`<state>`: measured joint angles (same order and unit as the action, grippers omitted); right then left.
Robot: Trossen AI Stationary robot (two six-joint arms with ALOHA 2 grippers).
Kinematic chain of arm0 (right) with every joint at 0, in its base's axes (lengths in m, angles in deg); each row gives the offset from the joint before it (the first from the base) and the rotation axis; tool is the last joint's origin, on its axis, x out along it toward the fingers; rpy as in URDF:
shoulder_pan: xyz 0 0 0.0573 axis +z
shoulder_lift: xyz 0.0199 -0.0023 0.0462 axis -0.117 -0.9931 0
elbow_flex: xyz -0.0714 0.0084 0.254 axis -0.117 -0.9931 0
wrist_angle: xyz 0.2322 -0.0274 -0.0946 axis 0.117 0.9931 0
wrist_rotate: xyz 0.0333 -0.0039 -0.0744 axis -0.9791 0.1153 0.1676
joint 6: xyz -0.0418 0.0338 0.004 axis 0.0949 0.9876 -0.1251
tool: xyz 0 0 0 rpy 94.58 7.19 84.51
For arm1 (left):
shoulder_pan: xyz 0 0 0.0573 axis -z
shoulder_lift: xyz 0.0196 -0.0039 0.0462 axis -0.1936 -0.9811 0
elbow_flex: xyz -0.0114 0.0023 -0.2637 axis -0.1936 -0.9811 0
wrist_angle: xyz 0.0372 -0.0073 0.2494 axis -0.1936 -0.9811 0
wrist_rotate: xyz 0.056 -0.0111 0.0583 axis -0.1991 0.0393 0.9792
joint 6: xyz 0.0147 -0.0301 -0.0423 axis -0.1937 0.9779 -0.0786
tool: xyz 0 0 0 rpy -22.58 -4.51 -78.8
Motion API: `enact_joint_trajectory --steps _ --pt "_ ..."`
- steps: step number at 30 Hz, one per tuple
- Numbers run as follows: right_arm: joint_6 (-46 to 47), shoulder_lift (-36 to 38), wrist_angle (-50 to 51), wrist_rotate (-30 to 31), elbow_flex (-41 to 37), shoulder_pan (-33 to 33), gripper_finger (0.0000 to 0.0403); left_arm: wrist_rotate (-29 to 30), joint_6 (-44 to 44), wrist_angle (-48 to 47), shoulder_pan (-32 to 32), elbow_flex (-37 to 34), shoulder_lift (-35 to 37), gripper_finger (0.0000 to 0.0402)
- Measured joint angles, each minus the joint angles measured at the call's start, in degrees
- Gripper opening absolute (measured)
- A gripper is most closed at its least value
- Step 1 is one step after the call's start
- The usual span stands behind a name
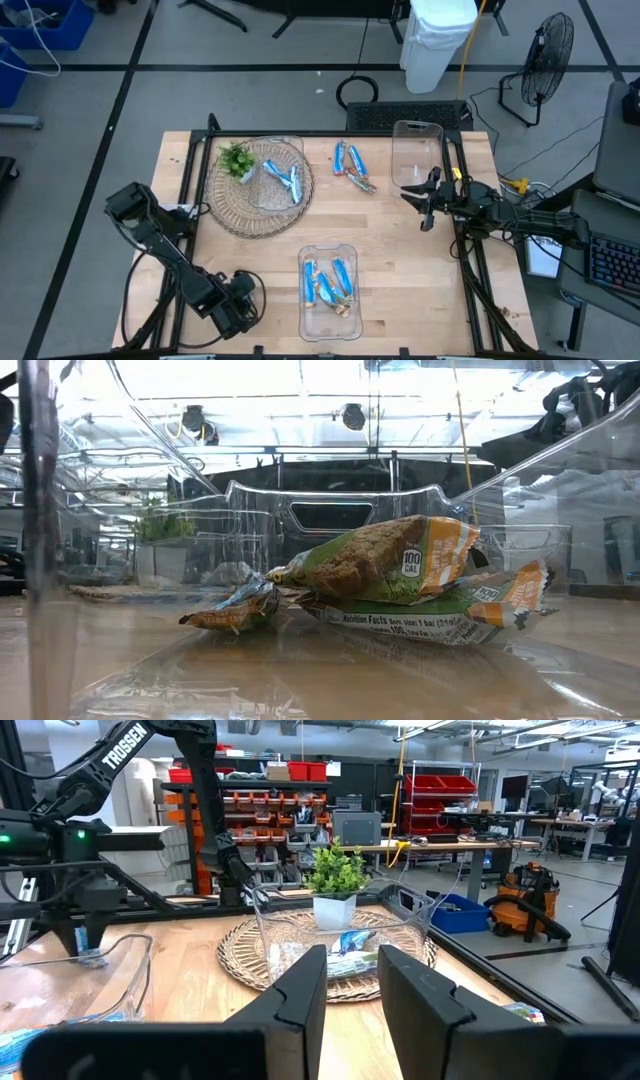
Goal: Pick and place Granola Bars by type
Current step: Put the blue granola bar into the top left transparent bin
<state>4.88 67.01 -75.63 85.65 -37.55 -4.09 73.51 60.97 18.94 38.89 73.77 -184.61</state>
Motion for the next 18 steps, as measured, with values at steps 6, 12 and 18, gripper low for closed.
enact_joint_trajectory --steps 6,12,18 --pt "0.0 0.0 0.0 0.0 0.0 0.0 0.0084 3.1 0.4 -5.3 -1.5 0.0 -0.1 0.0115" --pt "0.0 0.0 0.0 0.0 0.0 0.0 0.0084 4.7 0.1 -8.5 -4.0 -0.1 -0.2 0.011" --pt "0.0 0.0 0.0 0.0 0.0 0.0 0.0084 5.1 -3.4 -8.3 -5.8 -0.1 -0.1 0.002"
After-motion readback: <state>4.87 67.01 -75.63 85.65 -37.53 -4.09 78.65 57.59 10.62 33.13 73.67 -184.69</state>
